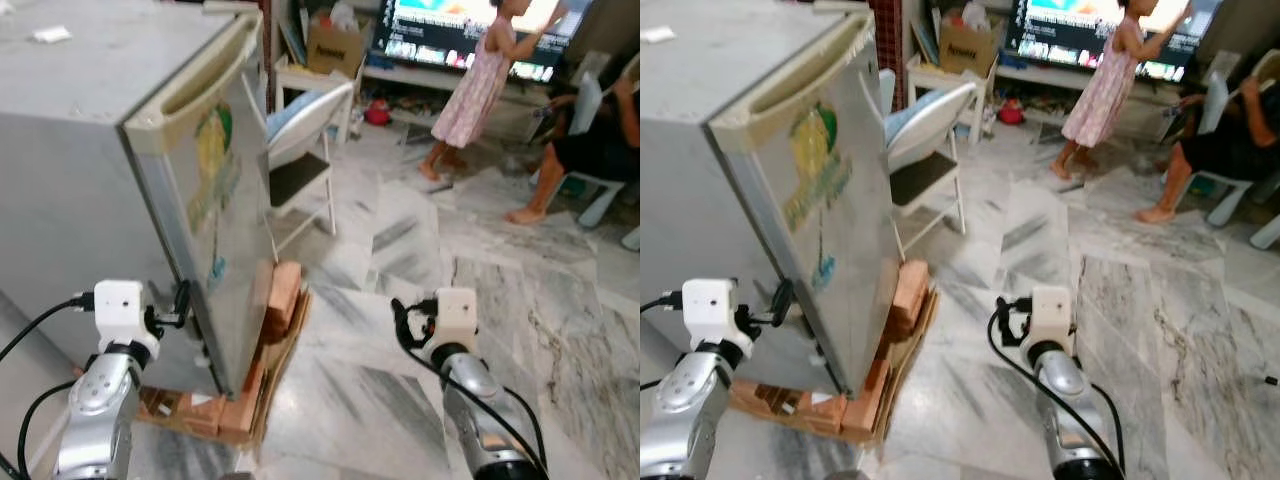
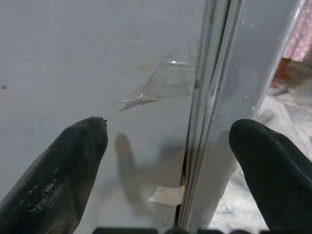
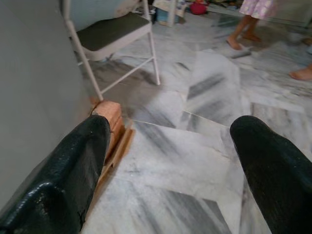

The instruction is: Restocking fridge

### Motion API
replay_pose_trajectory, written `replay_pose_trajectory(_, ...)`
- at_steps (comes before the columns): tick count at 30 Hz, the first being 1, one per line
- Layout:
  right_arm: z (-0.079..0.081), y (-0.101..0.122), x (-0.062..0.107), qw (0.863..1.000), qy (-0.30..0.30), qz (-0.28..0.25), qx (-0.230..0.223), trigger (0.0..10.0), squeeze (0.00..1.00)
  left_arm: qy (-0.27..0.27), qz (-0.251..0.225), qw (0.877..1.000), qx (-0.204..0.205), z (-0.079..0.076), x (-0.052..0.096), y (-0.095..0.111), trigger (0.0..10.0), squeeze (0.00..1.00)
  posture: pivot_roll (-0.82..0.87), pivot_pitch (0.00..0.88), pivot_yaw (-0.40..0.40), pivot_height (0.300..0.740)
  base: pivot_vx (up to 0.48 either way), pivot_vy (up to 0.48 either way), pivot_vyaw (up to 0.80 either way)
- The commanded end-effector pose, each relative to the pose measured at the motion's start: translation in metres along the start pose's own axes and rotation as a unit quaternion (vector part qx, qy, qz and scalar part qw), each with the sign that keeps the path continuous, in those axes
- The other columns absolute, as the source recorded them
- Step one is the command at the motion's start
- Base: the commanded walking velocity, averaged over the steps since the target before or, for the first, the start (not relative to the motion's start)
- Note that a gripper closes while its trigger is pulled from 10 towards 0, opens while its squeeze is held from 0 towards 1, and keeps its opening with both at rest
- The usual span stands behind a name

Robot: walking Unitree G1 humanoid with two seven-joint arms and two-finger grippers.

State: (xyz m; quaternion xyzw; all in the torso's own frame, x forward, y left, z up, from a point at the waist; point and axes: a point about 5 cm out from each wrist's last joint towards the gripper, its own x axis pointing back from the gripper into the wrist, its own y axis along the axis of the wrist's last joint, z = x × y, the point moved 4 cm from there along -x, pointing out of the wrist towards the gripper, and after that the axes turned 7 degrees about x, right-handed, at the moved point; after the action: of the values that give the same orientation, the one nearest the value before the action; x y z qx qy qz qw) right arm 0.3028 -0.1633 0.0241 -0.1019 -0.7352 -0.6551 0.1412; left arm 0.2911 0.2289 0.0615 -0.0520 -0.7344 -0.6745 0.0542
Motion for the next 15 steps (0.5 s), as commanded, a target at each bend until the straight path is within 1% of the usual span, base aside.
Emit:
replay_pose_trajectory(1,-0.016,-0.004,0.001,1.0,-0.025,0.009,0.006,10.0,0.0,-0.027,0.0,1.0,-0.003,-0.014,-0.003,0.0,10.0,0.0,0.02,0.0,-0.041,0.74,0.0,0.0,-0.8)
replay_pose_trajectory(6,-0.016,-0.004,0.001,1.0,-0.025,0.01,0.006,10.0,0.0,-0.033,0.001,0.999,-0.002,-0.016,-0.004,0.0,10.0,0.0,0.02,0.0,-0.041,0.74,0.0,0.0,-0.8)
replay_pose_trajectory(9,-0.015,-0.005,0.0,1.0,-0.024,0.011,0.007,10.0,0.0,-0.054,0.007,0.999,0.0,-0.022,-0.004,-0.001,10.0,0.0,0.02,0.0,-0.041,0.74,0.0,0.0,-0.8)
replay_pose_trajectory(12,-0.014,-0.005,0.0,1.0,-0.023,0.01,0.007,10.0,0.0,-0.058,0.009,0.998,-0.002,-0.024,-0.004,-0.003,10.0,0.0,0.02,0.0,-0.041,0.74,0.0,0.0,-0.75)
replay_pose_trajectory(15,-0.014,-0.004,0.0,1.0,-0.022,0.007,0.008,10.0,0.0,-0.047,0.013,0.999,-0.005,-0.023,-0.006,-0.004,10.0,0.0,0.02,0.0,-0.04,0.74,0.0,0.0,0.0)
